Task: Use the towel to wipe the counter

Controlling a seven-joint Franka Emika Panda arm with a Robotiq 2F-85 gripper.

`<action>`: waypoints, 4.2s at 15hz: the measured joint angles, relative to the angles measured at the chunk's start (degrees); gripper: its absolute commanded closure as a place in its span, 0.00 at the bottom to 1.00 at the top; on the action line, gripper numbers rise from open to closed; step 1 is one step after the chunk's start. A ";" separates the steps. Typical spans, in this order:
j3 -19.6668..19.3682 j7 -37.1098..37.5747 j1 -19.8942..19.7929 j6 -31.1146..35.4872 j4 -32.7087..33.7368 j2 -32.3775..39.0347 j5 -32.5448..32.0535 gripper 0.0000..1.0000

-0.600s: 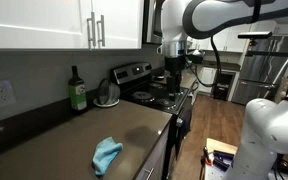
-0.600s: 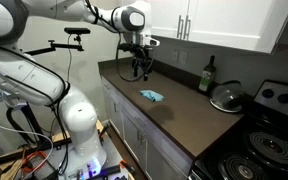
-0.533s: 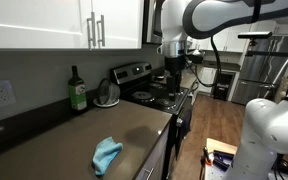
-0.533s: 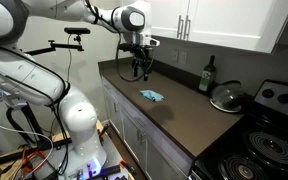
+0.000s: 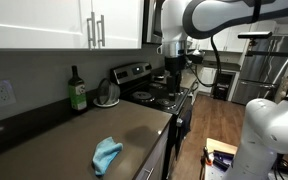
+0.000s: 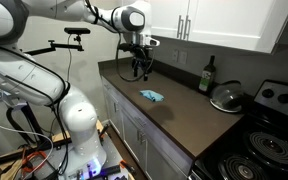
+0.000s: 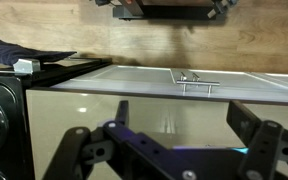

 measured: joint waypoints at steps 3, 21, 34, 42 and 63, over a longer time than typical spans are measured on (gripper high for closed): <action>0.00 0.00 0.00 0.00 0.00 0.00 0.00 0.00; 2.78 0.00 7.20 20.67 -0.94 13.86 1.52 0.00; 5.60 0.00 10.02 35.25 9.24 35.51 0.75 0.00; 4.93 0.00 10.58 36.59 18.48 47.25 -5.11 0.00; 1.19 0.00 11.25 40.24 23.49 57.45 -6.16 0.46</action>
